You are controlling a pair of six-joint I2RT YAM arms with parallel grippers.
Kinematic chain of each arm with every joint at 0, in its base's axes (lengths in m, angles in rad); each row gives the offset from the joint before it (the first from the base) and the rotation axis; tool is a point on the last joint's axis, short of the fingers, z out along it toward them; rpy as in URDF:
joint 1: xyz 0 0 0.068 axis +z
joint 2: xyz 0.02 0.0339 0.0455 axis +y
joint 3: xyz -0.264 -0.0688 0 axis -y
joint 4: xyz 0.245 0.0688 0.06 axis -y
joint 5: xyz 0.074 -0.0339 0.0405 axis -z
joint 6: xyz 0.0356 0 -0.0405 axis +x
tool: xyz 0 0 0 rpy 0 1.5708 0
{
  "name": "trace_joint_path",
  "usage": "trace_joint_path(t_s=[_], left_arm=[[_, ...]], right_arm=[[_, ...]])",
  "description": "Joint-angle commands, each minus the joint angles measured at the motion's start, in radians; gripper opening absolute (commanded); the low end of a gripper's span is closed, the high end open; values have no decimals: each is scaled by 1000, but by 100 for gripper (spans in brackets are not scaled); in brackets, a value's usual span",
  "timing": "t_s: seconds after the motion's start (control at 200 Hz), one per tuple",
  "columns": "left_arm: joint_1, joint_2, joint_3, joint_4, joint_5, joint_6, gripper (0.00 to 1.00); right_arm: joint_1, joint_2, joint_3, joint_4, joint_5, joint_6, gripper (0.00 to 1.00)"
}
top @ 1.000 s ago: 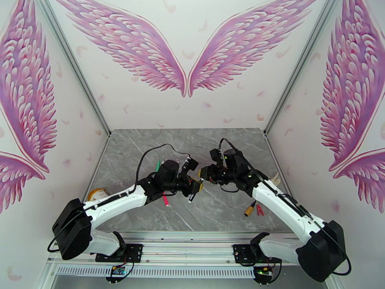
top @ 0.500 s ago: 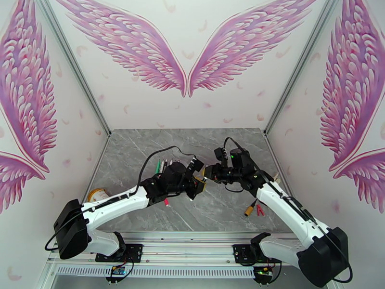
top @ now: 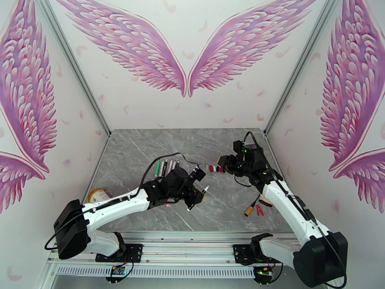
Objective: Open the pen caps
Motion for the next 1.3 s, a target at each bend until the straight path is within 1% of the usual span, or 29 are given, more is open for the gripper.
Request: trace_joint_path(t_s=[0.0, 0.1, 0.165, 0.245, 0.38, 0.44, 0.5, 0.705, 0.85, 1.069, 1.294], left_arm=[[44, -66, -36, 59, 11, -61, 0], [75, -85, -68, 107, -22, -116, 1], [91, -95, -82, 123, -66, -149, 1], [112, -101, -94, 136, -92, -180, 1], [140, -96, -96, 128, -71, -206, 2], [150, -95, -93, 108, -72, -204, 2], [159, -95, -90, 79, -95, -196, 2], [170, -76, -70, 25, -111, -170, 3], [179, -50, -58, 22, -93, -166, 4], [181, -19, -43, 11, -91, -159, 4], [183, 1, -39, 20, -84, -172, 4]], right_arm=[[-43, 78, 53, -120, -10, -131, 3], [-72, 154, 102, -214, 49, -220, 4], [-87, 206, 138, -265, 95, -274, 6], [-106, 267, 176, -303, 129, -334, 10], [-146, 403, 245, -359, 165, -406, 10], [-162, 443, 265, -346, 185, -420, 10], [-178, 493, 294, -345, 183, -434, 11], [-197, 656, 418, -377, 182, -488, 16], [-204, 739, 474, -380, 144, -488, 18], [-203, 823, 529, -391, 123, -488, 21], [-205, 867, 552, -391, 113, -488, 23]])
